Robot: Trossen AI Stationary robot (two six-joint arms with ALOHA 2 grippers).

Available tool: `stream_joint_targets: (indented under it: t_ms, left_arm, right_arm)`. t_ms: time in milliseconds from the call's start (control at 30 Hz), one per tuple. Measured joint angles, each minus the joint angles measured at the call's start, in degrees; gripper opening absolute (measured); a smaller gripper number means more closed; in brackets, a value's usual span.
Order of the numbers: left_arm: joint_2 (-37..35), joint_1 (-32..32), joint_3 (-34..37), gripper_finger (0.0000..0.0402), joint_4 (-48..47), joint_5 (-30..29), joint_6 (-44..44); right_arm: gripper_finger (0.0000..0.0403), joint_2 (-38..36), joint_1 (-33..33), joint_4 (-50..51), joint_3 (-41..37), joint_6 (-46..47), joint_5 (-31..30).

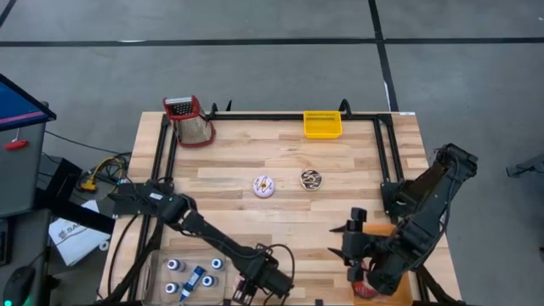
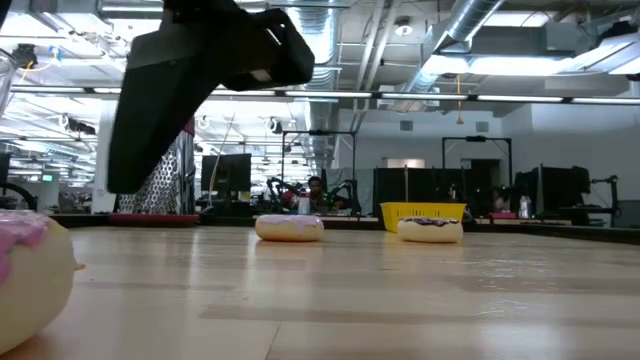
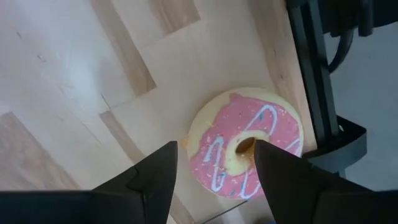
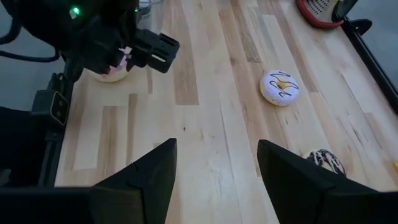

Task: Pick & Place Food Item
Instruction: Put the pink donut into the yellow bin

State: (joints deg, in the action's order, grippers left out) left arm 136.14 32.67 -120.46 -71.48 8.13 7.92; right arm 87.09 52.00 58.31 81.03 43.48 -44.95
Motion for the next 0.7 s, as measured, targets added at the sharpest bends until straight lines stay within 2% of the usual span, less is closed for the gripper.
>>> stream_joint_targets:
  t_ms: [467,700]
  left_arm:
    - [0.2,0.48,0.85,0.0208,0.85,-1.23,1.22]
    - [0.2,0.81,3.93,0.0208,0.81,-1.21,1.94]
  right_arm:
    - [0.0216,0.0,3.18,1.56,0.0,3.53,-2.67]
    - [0.0216,0.0,3.18,1.72,0.0,3.67,-2.73]
